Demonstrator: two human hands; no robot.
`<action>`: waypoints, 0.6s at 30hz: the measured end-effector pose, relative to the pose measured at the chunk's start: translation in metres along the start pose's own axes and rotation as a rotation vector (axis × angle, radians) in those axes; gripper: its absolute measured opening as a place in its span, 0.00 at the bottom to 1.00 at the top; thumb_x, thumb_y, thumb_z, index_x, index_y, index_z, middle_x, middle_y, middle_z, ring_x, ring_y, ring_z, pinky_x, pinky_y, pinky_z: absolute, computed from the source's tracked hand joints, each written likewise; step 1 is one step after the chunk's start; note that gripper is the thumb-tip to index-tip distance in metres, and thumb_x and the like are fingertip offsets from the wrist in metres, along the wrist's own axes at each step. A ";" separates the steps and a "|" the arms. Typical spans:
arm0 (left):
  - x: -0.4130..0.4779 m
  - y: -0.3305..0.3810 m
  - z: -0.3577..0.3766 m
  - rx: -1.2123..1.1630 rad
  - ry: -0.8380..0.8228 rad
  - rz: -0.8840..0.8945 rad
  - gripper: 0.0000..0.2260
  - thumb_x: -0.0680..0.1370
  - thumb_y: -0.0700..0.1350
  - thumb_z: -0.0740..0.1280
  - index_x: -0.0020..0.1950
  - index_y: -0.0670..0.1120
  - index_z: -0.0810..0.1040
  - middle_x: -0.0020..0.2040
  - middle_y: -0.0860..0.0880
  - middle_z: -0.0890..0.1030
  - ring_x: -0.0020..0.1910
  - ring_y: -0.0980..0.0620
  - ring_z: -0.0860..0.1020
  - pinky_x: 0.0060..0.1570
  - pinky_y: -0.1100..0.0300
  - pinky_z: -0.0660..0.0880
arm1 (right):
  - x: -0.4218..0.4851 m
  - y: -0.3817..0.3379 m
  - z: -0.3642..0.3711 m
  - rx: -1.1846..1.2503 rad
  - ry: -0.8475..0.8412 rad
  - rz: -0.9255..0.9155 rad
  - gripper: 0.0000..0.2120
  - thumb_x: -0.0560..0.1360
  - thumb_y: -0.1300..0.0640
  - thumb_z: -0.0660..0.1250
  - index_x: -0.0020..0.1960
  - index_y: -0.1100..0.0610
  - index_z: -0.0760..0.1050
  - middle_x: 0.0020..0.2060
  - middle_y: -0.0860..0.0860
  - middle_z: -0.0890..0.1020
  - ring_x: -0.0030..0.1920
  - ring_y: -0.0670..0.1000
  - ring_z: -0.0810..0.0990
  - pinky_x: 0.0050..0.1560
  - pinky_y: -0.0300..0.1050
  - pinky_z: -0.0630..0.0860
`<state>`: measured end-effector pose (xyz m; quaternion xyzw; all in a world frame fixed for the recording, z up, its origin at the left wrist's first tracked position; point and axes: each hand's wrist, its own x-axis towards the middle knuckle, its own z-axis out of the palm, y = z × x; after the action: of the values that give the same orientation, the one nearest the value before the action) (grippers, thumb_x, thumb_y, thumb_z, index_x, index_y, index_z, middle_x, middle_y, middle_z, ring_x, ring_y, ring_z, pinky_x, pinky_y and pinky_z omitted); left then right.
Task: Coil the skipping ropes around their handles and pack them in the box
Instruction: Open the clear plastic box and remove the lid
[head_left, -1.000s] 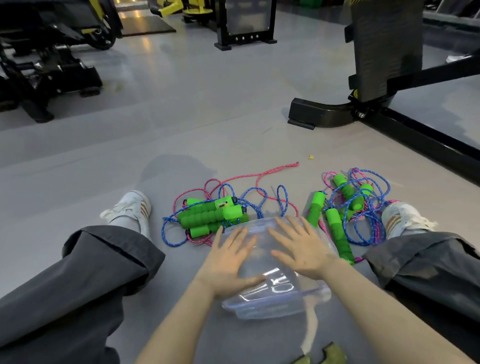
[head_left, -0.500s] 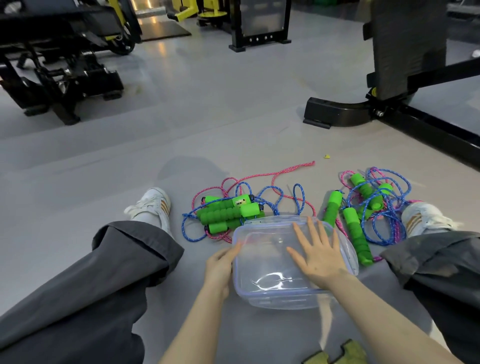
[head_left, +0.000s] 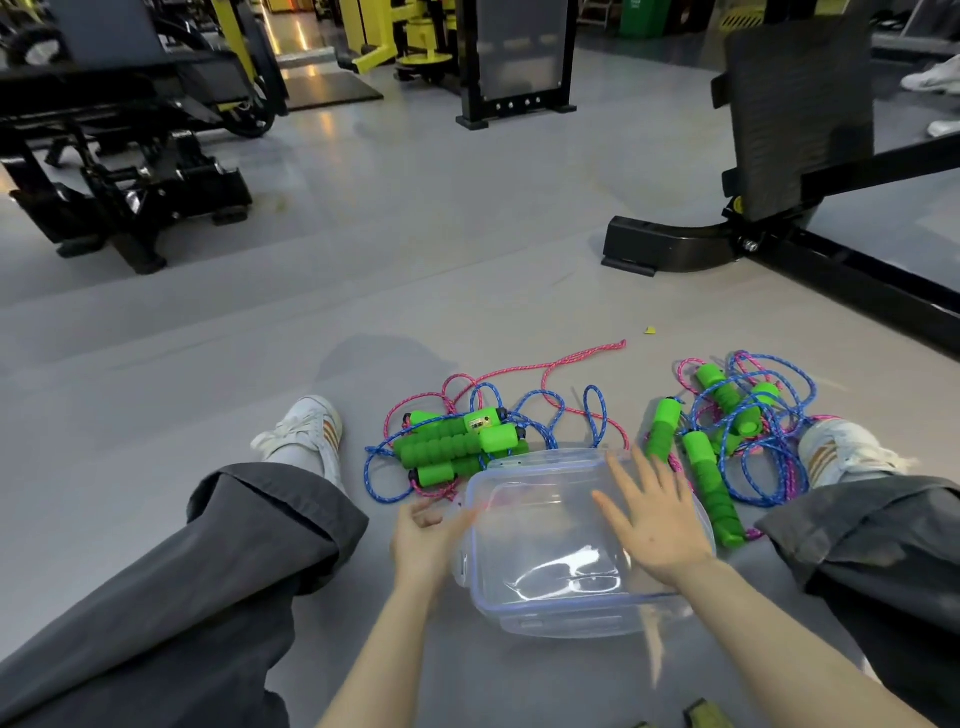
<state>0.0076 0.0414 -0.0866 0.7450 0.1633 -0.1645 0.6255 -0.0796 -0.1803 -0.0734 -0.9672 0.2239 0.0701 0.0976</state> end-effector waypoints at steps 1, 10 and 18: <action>0.000 -0.004 -0.001 -0.009 0.001 -0.017 0.15 0.70 0.42 0.76 0.53 0.44 0.76 0.47 0.47 0.79 0.44 0.51 0.76 0.42 0.59 0.71 | 0.000 0.004 -0.004 0.034 0.081 0.123 0.39 0.72 0.31 0.34 0.77 0.52 0.46 0.77 0.56 0.50 0.76 0.58 0.50 0.73 0.56 0.49; -0.020 0.031 0.020 -0.224 0.023 0.197 0.03 0.76 0.41 0.70 0.47 0.45 0.77 0.45 0.48 0.80 0.45 0.51 0.77 0.43 0.63 0.72 | 0.010 0.019 -0.046 0.589 0.229 0.540 0.15 0.79 0.57 0.55 0.57 0.65 0.74 0.56 0.67 0.77 0.57 0.66 0.75 0.53 0.53 0.71; -0.023 0.109 0.010 -0.318 -0.377 0.330 0.07 0.73 0.36 0.71 0.37 0.46 0.83 0.38 0.49 0.83 0.41 0.51 0.81 0.46 0.57 0.78 | 0.033 0.020 -0.100 1.102 0.409 0.539 0.18 0.77 0.50 0.63 0.59 0.62 0.76 0.55 0.59 0.79 0.55 0.58 0.76 0.59 0.50 0.70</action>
<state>0.0356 0.0130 0.0182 0.6106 -0.0554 -0.1683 0.7719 -0.0502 -0.2335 0.0147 -0.6790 0.4761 -0.2188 0.5141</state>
